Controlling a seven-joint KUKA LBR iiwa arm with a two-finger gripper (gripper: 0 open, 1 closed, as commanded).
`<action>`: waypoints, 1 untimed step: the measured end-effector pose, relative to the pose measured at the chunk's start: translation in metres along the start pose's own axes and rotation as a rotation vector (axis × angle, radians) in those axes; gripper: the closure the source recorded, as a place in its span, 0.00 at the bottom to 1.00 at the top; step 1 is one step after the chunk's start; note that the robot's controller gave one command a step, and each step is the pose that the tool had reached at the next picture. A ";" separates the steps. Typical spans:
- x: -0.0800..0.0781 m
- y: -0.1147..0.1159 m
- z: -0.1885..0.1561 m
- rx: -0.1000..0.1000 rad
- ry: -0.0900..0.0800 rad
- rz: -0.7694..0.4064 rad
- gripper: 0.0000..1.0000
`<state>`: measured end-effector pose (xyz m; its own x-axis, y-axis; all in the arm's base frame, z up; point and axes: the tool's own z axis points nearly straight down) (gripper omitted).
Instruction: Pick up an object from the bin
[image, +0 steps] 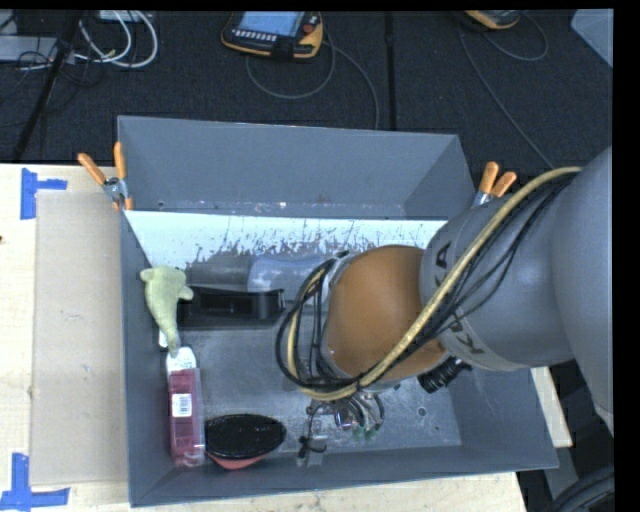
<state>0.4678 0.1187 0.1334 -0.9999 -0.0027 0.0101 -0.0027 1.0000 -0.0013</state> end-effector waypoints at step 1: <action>-0.002 -0.001 -0.004 -0.001 -0.007 0.004 0.00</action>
Offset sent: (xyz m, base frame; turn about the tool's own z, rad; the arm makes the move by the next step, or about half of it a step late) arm 0.0068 0.0710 -0.0634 0.0383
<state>0.4699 0.1181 0.1373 -1.0000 0.0017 0.0032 0.0017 1.0000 -0.0002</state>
